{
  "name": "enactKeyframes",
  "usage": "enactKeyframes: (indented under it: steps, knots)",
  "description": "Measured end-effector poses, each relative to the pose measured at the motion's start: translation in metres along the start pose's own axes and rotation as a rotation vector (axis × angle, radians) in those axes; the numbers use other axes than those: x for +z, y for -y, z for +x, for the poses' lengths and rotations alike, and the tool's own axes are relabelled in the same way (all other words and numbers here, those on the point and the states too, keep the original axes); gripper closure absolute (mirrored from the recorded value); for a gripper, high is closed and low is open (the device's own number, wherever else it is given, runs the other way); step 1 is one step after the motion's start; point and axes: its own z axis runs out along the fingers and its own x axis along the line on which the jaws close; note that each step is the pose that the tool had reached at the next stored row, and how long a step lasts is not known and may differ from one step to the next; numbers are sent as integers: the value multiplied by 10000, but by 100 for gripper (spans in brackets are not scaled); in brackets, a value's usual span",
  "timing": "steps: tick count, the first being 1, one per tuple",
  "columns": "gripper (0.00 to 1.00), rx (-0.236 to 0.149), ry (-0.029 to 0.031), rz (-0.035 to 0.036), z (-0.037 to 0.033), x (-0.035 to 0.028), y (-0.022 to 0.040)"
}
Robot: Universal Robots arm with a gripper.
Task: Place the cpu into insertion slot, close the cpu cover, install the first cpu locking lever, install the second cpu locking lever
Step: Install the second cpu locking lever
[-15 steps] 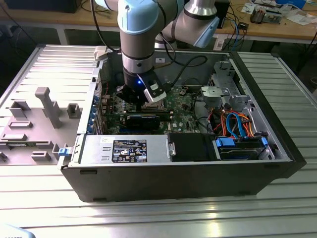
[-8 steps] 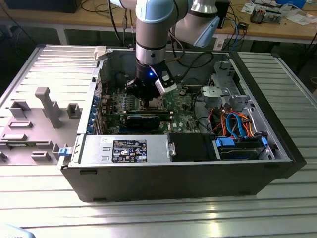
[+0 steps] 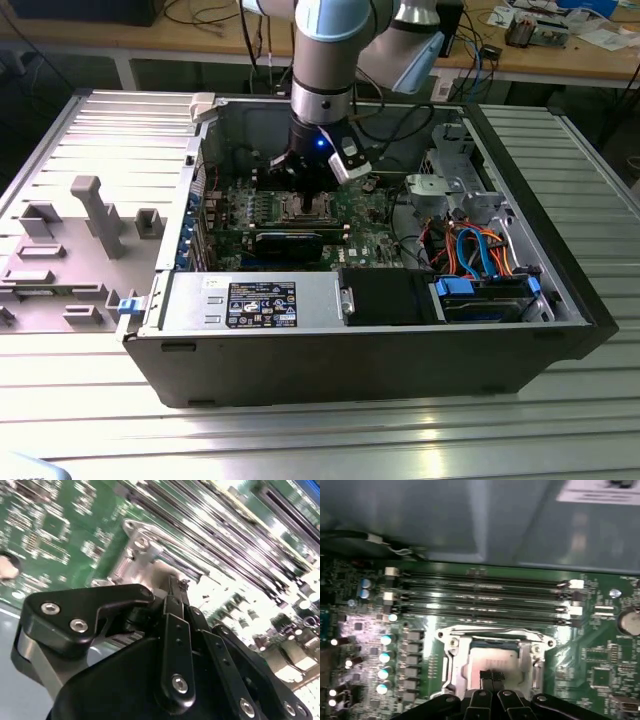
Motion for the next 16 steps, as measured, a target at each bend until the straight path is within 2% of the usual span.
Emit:
enactKeyframes:
  steps: [2,7,16]
  knots:
    - [89,1,-3,5,-7,-36,-6]
    - [89,1,1,5,3,-271,-15]
    - [89,-1,4,-34,3,-276,-15]
